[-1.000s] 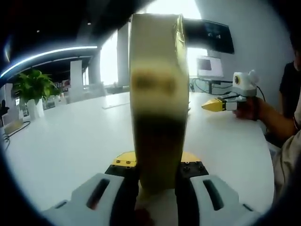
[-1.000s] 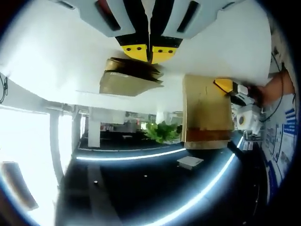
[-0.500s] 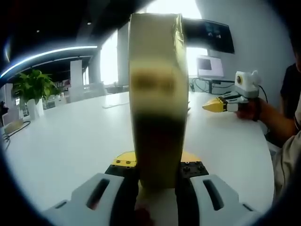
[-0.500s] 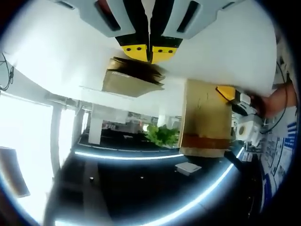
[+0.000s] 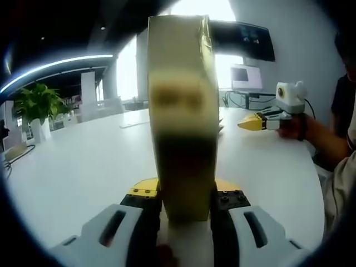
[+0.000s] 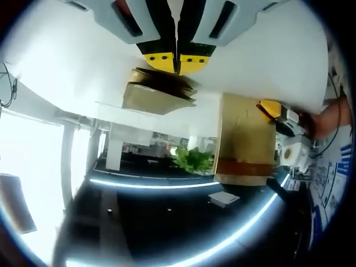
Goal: Extract single mask from mask box in order stack masks on table
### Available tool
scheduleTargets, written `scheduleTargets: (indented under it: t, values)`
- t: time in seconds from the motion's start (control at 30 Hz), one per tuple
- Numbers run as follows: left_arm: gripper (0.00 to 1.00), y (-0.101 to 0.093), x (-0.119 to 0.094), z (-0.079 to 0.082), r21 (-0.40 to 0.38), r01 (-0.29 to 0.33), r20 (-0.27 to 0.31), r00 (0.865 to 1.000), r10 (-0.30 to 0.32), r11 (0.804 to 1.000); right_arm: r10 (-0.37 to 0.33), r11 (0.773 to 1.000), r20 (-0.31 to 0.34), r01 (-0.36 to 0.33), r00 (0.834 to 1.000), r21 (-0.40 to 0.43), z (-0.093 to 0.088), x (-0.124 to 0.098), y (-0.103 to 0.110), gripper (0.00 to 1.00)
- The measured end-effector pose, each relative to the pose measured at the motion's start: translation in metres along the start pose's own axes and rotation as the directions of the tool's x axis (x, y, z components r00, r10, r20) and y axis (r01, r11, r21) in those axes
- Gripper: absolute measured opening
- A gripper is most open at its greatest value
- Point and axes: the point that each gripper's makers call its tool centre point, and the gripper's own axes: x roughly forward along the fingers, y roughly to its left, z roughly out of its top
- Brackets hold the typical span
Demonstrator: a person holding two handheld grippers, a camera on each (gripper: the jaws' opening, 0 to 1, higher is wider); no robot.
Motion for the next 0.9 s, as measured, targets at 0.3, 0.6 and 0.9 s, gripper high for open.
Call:
scheduleTargets:
  t: [0.3, 0.6, 0.9]
  values:
    - [0.21, 0.0001, 0.0003, 0.0004, 0.003, 0.0, 0.001, 1.0, 0.0, 1.0, 0.0, 1.0, 0.002, 0.0, 1.0, -0.002, 0.0001, -0.0003, -0.0008, 0.0]
    - [0.2, 0.0002, 0.0, 0.0001, -0.011, 0.0, -0.001, 1.0, 0.0, 1.0, -0.008, 1.0, -0.001, 0.008, 1.0, -0.001, -0.0004, -0.0003, -0.0019, 0.0]
    - [0.2, 0.0005, -0.0004, -0.0003, -0.014, 0.0, -0.001, 1.0, 0.0, 1.0, -0.037, 0.999, 0.015, 0.037, 0.999, -0.007, 0.0022, -0.0024, -0.007, 0.0]
